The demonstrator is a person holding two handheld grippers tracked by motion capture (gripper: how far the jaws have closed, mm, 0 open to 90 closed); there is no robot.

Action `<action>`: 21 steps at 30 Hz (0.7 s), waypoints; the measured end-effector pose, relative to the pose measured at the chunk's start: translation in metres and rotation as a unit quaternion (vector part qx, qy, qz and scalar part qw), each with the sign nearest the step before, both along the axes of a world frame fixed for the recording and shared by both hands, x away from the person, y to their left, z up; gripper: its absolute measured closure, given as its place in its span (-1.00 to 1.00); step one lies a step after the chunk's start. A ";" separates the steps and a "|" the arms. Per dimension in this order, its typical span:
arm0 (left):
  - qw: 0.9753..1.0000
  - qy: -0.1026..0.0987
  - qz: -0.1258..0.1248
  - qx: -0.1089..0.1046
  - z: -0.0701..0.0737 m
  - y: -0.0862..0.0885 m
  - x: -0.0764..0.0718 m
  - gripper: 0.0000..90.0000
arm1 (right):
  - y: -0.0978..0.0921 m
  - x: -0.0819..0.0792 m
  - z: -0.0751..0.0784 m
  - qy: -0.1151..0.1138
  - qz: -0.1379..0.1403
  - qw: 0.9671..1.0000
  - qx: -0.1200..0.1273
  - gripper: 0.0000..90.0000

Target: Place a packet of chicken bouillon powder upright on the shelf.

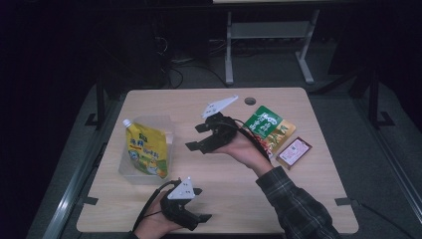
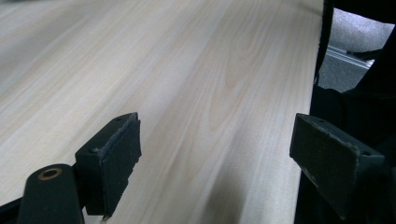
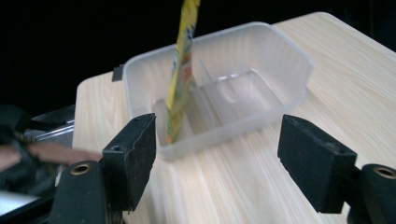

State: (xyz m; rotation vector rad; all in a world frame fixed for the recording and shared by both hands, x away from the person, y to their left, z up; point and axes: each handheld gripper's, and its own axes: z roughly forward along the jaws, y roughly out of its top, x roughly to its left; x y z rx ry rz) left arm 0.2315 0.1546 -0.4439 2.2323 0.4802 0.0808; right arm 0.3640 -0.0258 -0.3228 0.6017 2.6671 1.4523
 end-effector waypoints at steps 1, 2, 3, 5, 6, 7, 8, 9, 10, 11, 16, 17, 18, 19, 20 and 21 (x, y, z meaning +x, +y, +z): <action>1.000 0.000 0.000 0.000 0.000 0.000 0.000 -0.65 | -0.005 -0.001 -0.001 -0.002 -0.002 1.000 0.000 -0.39; 1.000 0.000 0.004 -0.001 0.001 0.002 0.002 -0.65 | -0.012 -0.003 -0.002 -0.002 -0.004 1.000 -0.002 -0.39; 1.000 0.001 0.006 -0.002 0.001 0.003 0.002 -0.65 | -0.015 -0.004 -0.003 -0.003 -0.007 1.000 -0.002 -0.39; 1.000 0.001 0.010 -0.004 0.001 0.005 0.004 -0.65 | -0.025 -0.009 -0.005 -0.001 -0.014 1.000 0.001 -0.40; 1.000 -0.001 0.010 -0.001 0.002 0.006 0.005 -0.65 | -0.028 -0.010 -0.006 -0.003 -0.014 1.000 -0.001 -0.40; 1.000 -0.001 0.011 0.001 0.002 0.007 0.005 -0.65 | -0.032 -0.013 -0.008 -0.004 -0.019 1.000 -0.003 -0.40; 1.000 0.000 0.015 -0.004 0.002 0.008 0.005 -0.65 | -0.036 -0.015 -0.011 -0.006 -0.022 1.000 -0.006 -0.40; 1.000 0.000 0.015 -0.004 0.002 0.008 0.005 -0.65 | -0.036 -0.015 -0.011 -0.006 -0.022 1.000 -0.006 -0.40; 1.000 0.002 0.016 -0.004 0.002 0.009 0.006 -0.65 | -0.041 -0.020 -0.016 -0.003 -0.026 1.000 -0.007 -0.40; 1.000 0.001 0.017 -0.005 0.002 0.010 0.007 -0.65 | -0.047 -0.024 -0.022 -0.006 -0.029 1.000 -0.010 -0.40; 1.000 0.005 0.020 -0.009 0.003 0.012 0.008 -0.65 | -0.064 -0.036 -0.040 -0.002 -0.044 0.999 -0.021 -0.43; 1.000 0.004 0.018 -0.006 0.003 0.013 0.009 -0.65 | -0.067 -0.037 -0.042 -0.002 -0.046 0.999 -0.022 -0.43; 1.000 0.006 0.017 -0.007 0.003 0.014 0.009 -0.65 | -0.070 -0.040 -0.045 -0.001 -0.049 0.999 -0.023 -0.43; 1.000 0.005 0.016 -0.008 0.003 0.014 0.010 -0.64 | -0.074 -0.043 -0.049 0.000 -0.053 0.998 -0.024 -0.43; 1.000 0.005 0.016 -0.007 0.003 0.015 0.010 -0.64 | -0.077 -0.046 -0.052 0.000 -0.055 0.998 -0.023 -0.43; 1.000 0.006 0.016 -0.007 0.003 0.015 0.010 -0.64 | -0.081 -0.049 -0.055 0.002 -0.060 0.998 -0.022 -0.43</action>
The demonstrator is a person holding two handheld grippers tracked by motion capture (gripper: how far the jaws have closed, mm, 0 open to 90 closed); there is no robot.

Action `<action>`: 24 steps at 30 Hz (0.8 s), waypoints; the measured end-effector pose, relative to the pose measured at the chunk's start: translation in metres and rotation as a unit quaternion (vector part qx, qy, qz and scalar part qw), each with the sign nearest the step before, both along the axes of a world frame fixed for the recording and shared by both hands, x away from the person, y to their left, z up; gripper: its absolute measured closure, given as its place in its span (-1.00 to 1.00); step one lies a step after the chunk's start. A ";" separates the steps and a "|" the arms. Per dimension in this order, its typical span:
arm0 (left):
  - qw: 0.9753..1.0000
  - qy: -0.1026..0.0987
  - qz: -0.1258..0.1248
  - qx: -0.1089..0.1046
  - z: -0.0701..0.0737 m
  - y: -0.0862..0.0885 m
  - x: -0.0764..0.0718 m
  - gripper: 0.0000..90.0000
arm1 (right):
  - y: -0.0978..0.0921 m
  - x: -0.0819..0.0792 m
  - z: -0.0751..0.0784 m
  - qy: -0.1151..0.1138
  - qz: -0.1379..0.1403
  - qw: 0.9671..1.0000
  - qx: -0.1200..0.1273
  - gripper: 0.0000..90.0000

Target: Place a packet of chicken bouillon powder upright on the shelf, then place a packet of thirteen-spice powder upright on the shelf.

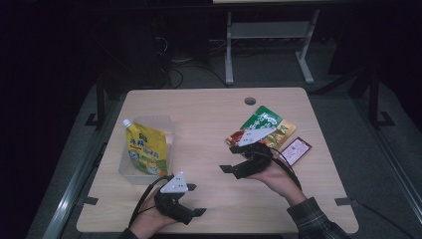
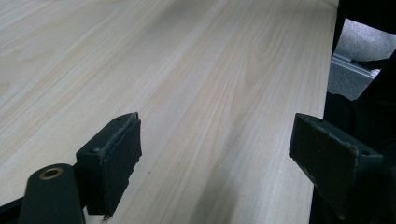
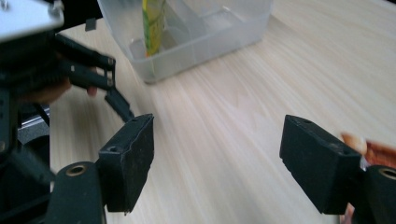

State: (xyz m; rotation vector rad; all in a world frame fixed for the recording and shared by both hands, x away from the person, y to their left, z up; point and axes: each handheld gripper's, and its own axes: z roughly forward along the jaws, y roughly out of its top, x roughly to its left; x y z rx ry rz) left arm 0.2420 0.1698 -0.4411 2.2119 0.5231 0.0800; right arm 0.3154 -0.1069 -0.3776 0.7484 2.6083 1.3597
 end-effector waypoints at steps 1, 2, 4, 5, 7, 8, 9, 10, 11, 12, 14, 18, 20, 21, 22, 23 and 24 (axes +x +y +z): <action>1.000 0.000 0.000 0.000 0.000 0.000 0.000 -0.64 | -0.004 -0.003 -0.003 0.001 -0.004 1.000 -0.001 -0.43; 1.000 0.000 -0.001 0.001 0.000 0.001 0.001 -0.64 | -0.007 -0.005 -0.006 0.001 -0.007 1.000 0.000 -0.43; 1.000 0.000 0.000 0.002 0.000 0.001 0.001 -0.64 | -0.014 -0.010 -0.011 0.006 -0.014 1.000 -0.002 -0.43; 1.000 0.002 -0.001 0.002 0.000 0.001 0.001 -0.64 | -0.017 -0.012 -0.014 0.003 -0.016 1.000 -0.005 -0.43; 1.000 -0.001 -0.003 0.005 0.000 0.002 0.001 -0.64 | -0.024 -0.015 -0.019 0.009 -0.023 1.000 -0.009 -0.43; 1.000 -0.001 -0.004 0.007 0.000 0.002 0.002 -0.64 | -0.027 -0.017 -0.022 0.010 -0.027 0.999 -0.014 -0.43; 1.000 -0.001 -0.004 0.006 0.000 0.002 0.002 -0.64 | -0.030 -0.018 -0.025 0.010 -0.031 0.999 -0.015 -0.43; 1.000 -0.001 -0.004 0.006 0.000 0.002 0.002 -0.64 | -0.030 -0.018 -0.025 0.010 -0.031 0.999 -0.015 -0.43; 1.000 -0.001 -0.003 0.004 0.000 0.003 0.001 -0.64 | -0.038 -0.020 -0.029 0.017 -0.037 0.999 -0.012 -0.43; 1.000 -0.001 -0.003 0.003 0.000 0.003 0.001 -0.64 | -0.040 -0.021 -0.030 0.016 -0.040 0.999 -0.014 -0.43; 1.000 0.004 0.000 0.001 0.000 0.002 0.001 -0.64 | -0.046 -0.022 -0.032 0.014 -0.049 0.999 -0.020 -0.43; 1.000 0.003 -0.001 0.003 0.000 0.003 0.001 -0.64 | -0.058 -0.021 -0.036 0.016 -0.065 0.998 -0.020 -0.44; 1.000 0.004 0.000 0.002 0.000 0.003 0.001 -0.64 | -0.074 -0.014 -0.039 0.013 -0.093 0.995 -0.021 -0.44; 1.000 0.005 0.001 0.002 0.000 0.003 0.001 -0.64 | -0.079 -0.011 -0.040 0.015 -0.103 0.994 -0.018 -0.42; 1.000 0.005 0.001 0.003 -0.001 0.003 0.001 -0.64 | -0.082 -0.009 -0.041 0.012 -0.111 0.994 -0.022 -0.41; 1.000 0.006 0.001 0.002 -0.001 0.003 0.001 -0.64 | -0.086 -0.006 -0.042 0.008 -0.122 0.992 -0.032 -0.40; 1.000 0.006 0.001 0.002 -0.001 0.002 0.001 -0.64 | -0.090 -0.004 -0.043 0.010 -0.132 0.991 -0.034 -0.37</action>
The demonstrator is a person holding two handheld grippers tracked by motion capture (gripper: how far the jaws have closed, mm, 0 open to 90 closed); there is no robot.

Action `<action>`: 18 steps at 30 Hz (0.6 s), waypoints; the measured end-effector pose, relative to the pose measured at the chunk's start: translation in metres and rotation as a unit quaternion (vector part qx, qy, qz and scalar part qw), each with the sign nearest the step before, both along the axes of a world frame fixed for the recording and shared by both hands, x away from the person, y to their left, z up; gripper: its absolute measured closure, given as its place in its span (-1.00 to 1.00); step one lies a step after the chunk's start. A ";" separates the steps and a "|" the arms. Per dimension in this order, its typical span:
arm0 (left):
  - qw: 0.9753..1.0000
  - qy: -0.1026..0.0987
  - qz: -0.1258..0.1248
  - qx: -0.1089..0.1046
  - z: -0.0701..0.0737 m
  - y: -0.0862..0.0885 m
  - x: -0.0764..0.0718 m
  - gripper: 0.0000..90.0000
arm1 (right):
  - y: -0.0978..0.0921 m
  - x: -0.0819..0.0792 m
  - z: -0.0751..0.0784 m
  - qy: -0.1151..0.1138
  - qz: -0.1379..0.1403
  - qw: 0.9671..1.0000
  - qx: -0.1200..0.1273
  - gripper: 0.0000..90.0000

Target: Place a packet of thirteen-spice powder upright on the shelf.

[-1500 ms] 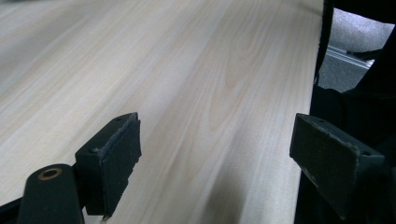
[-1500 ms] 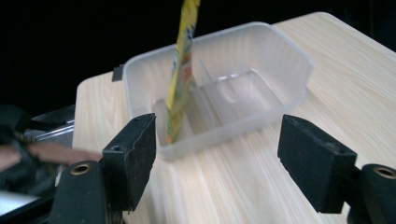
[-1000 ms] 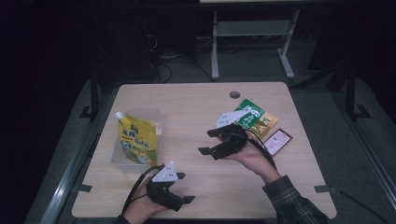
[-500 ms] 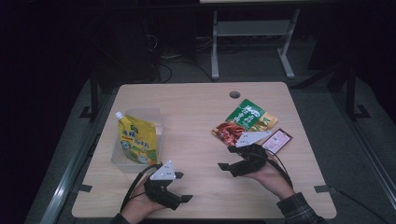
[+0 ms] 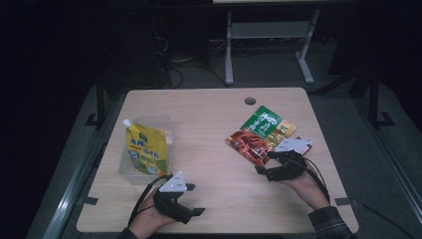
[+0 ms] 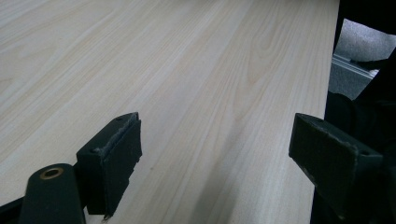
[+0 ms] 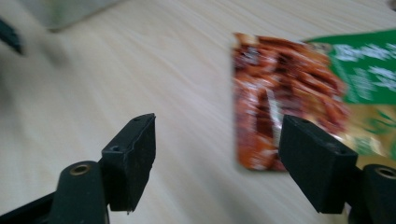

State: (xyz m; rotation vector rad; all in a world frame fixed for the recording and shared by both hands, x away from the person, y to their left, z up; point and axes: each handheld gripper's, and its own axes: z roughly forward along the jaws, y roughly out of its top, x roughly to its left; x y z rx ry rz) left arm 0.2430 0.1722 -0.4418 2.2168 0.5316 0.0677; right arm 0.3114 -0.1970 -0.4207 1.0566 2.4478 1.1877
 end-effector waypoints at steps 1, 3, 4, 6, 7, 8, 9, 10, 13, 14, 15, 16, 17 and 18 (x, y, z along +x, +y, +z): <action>1.000 0.000 0.000 0.000 0.000 0.000 0.000 -0.64 | -0.004 0.003 -0.001 0.002 -0.005 1.000 0.002 -0.34; 1.000 -0.002 -0.002 0.001 0.000 0.000 0.001 -0.64 | -0.012 0.009 -0.002 0.004 -0.021 1.000 0.000 -0.28; 1.000 -0.002 -0.003 0.002 0.000 0.000 0.001 -0.64 | -0.016 0.012 -0.003 0.006 -0.028 1.000 0.004 -0.21; 1.000 -0.001 -0.002 0.000 -0.001 0.000 0.001 -0.64 | -0.025 0.018 -0.002 0.006 -0.043 0.999 0.009 0.01; 1.000 -0.001 -0.002 0.001 -0.001 0.000 0.001 -0.64 | -0.030 0.022 -0.001 0.006 -0.049 0.999 0.011 0.09; 1.000 -0.002 -0.001 0.001 -0.001 0.000 0.001 -0.64 | -0.034 0.025 0.001 0.006 -0.056 0.998 0.014 0.17; 1.000 0.000 0.002 -0.003 -0.001 -0.001 0.000 -0.64 | -0.039 0.028 0.002 0.005 -0.063 0.998 0.016 0.26; 1.000 0.000 0.002 -0.002 -0.002 -0.001 0.000 -0.64 | -0.043 0.032 0.003 0.003 -0.068 0.998 0.013 0.31; 1.000 0.000 0.002 -0.001 -0.002 -0.001 0.000 -0.63 | -0.056 0.043 0.006 -0.002 -0.087 0.996 0.011 0.49; 1.000 0.000 0.003 -0.001 -0.002 -0.001 0.000 -0.64 | -0.059 0.046 0.007 -0.002 -0.096 0.995 0.006 0.56; 1.000 -0.001 0.003 0.000 -0.001 -0.001 0.000 -0.63 | -0.062 0.049 0.007 -0.004 -0.101 0.995 0.000 0.64; 1.000 -0.001 0.003 0.000 -0.001 -0.001 0.000 -0.63 | -0.062 0.049 0.007 -0.004 -0.101 0.995 0.000 0.64; 1.000 0.001 0.004 -0.002 -0.002 0.000 0.000 -0.63 | -0.071 0.055 0.009 -0.008 -0.117 0.993 -0.006 0.78; 1.000 0.004 0.006 -0.003 -0.002 0.000 0.000 -0.62 | -0.075 0.057 0.009 -0.013 -0.119 0.993 -0.008 0.85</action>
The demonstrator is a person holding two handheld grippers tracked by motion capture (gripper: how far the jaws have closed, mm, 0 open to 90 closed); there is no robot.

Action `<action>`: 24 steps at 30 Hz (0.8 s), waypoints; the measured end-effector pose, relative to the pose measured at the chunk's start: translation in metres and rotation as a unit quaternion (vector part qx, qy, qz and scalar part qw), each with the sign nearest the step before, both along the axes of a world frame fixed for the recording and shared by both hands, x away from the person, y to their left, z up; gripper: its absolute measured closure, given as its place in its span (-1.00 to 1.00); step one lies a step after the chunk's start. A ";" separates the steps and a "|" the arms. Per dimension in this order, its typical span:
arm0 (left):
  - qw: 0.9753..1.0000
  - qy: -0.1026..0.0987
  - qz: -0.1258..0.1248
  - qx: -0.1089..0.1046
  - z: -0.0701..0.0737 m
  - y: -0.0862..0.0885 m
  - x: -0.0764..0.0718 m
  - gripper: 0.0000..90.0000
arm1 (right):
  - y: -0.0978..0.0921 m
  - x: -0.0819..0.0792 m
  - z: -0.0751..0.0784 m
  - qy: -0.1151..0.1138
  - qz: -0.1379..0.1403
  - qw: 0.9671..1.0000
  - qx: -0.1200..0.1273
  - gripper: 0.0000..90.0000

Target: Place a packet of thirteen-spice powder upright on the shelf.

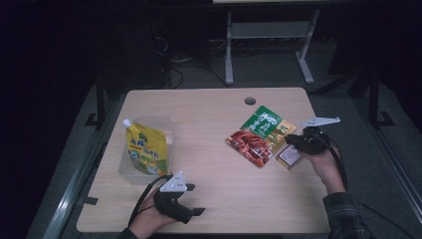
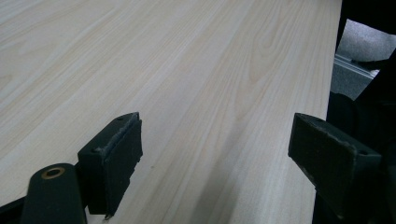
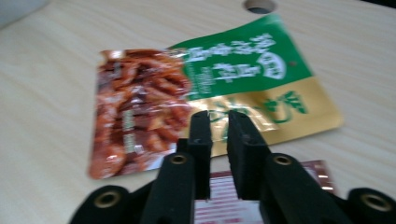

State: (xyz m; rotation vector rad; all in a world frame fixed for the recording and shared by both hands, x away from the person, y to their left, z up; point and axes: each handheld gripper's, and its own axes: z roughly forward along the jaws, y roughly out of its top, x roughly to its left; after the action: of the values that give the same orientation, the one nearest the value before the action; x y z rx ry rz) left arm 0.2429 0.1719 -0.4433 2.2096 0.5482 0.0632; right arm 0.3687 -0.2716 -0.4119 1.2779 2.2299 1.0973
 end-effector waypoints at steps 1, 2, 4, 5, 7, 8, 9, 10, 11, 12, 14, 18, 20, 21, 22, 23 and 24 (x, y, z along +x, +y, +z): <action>1.000 0.000 0.000 0.001 0.000 0.000 0.000 -0.62 | -0.004 0.002 0.000 0.002 -0.009 1.000 0.001 0.90; 1.000 -0.001 -0.001 0.003 0.000 0.000 0.001 -0.62 | -0.008 0.005 0.000 0.005 -0.017 1.000 -0.006 0.95; 1.000 -0.001 -0.004 0.006 0.000 0.000 0.001 -0.62 | -0.017 0.010 -0.001 0.007 -0.031 0.999 -0.016 0.99; 1.000 -0.001 -0.004 0.005 0.000 0.000 0.001 -0.62 | -0.021 0.013 -0.002 0.007 -0.038 0.999 -0.017 0.99; 1.000 -0.001 -0.004 0.005 0.000 0.000 0.001 -0.62 | -0.030 0.020 -0.005 0.015 -0.047 0.998 -0.027 0.99; 1.000 -0.001 -0.003 0.004 0.000 0.000 0.001 -0.62 | -0.033 0.022 -0.007 0.019 -0.051 0.998 -0.030 0.99; 1.000 -0.001 -0.003 0.004 0.000 0.000 0.001 -0.62 | -0.036 0.025 -0.010 0.023 -0.054 0.998 -0.031 0.99; 1.000 -0.001 -0.002 0.003 0.000 0.000 0.001 -0.62 | -0.039 0.027 -0.014 0.028 -0.059 0.997 -0.032 0.99; 1.000 0.000 -0.002 0.003 0.000 0.000 0.001 -0.62 | -0.041 0.030 -0.017 0.033 -0.064 0.997 -0.040 0.99; 1.000 0.000 -0.002 0.001 0.000 0.001 0.001 -0.62 | -0.043 0.032 -0.021 0.036 -0.065 0.996 -0.046 0.99; 1.000 0.001 -0.003 0.002 -0.001 0.000 0.002 -0.62 | -0.046 0.034 -0.025 0.042 -0.073 0.995 -0.050 0.99; 1.000 0.002 -0.004 0.005 -0.001 0.000 0.002 -0.62 | -0.053 0.039 -0.032 0.045 -0.089 0.994 -0.053 0.99; 1.000 0.002 -0.004 0.005 -0.001 0.000 0.002 -0.62 | -0.055 0.040 -0.036 0.052 -0.090 0.993 -0.056 0.99; 1.000 0.002 -0.005 0.006 -0.002 0.000 0.002 -0.62 | -0.055 0.040 -0.038 0.052 -0.089 0.993 -0.062 0.99; 1.000 0.002 -0.004 0.006 -0.002 0.000 0.002 -0.62 | -0.055 0.040 -0.039 0.054 -0.090 0.992 -0.067 0.99; 1.000 0.003 -0.004 0.005 -0.002 0.000 0.002 -0.62 | -0.056 0.041 -0.040 0.055 -0.091 0.992 -0.069 0.99; 1.000 0.003 -0.004 0.005 -0.002 0.000 0.002 -0.62 | -0.057 0.040 -0.041 0.055 -0.090 0.992 -0.068 1.00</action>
State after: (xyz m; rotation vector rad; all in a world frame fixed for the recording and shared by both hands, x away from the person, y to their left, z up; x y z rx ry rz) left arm 0.2453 0.1714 -0.4455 2.2229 0.5444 0.0563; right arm 0.4089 -0.3281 -0.4530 1.4789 2.1747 0.8134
